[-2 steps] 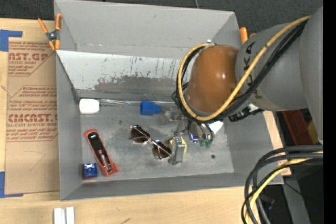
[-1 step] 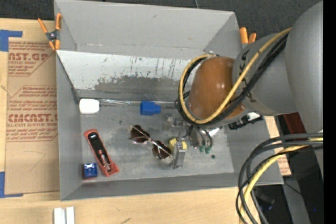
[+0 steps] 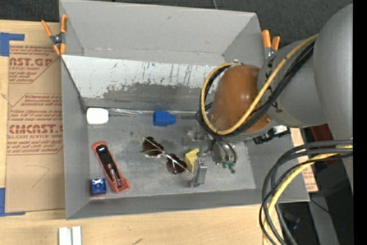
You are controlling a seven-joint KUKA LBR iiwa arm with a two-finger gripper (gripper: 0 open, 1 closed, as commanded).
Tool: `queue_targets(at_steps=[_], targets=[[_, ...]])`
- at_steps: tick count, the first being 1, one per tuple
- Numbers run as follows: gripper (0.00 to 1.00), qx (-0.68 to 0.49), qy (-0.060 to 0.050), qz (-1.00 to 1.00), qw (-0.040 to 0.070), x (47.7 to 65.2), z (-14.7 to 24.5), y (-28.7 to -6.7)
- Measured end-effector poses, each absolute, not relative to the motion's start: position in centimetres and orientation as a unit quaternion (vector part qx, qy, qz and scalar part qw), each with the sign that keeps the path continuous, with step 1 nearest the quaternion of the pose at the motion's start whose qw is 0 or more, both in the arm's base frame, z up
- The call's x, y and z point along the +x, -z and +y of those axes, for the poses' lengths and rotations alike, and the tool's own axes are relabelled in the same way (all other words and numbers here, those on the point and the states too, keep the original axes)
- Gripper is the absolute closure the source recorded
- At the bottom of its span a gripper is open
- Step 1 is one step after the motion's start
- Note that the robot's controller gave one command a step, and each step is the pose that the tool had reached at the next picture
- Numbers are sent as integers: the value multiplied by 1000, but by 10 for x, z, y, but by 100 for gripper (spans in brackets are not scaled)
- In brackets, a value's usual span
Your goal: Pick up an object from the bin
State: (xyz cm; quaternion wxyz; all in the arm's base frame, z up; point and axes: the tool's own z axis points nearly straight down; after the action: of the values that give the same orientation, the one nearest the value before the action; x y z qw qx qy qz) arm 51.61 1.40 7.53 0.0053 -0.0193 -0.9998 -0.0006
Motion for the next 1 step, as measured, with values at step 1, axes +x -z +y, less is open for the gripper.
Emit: queue_targets(at_steps=[1], targets=[[100, -69, 3, -998, -2, 508, 5, -71]])
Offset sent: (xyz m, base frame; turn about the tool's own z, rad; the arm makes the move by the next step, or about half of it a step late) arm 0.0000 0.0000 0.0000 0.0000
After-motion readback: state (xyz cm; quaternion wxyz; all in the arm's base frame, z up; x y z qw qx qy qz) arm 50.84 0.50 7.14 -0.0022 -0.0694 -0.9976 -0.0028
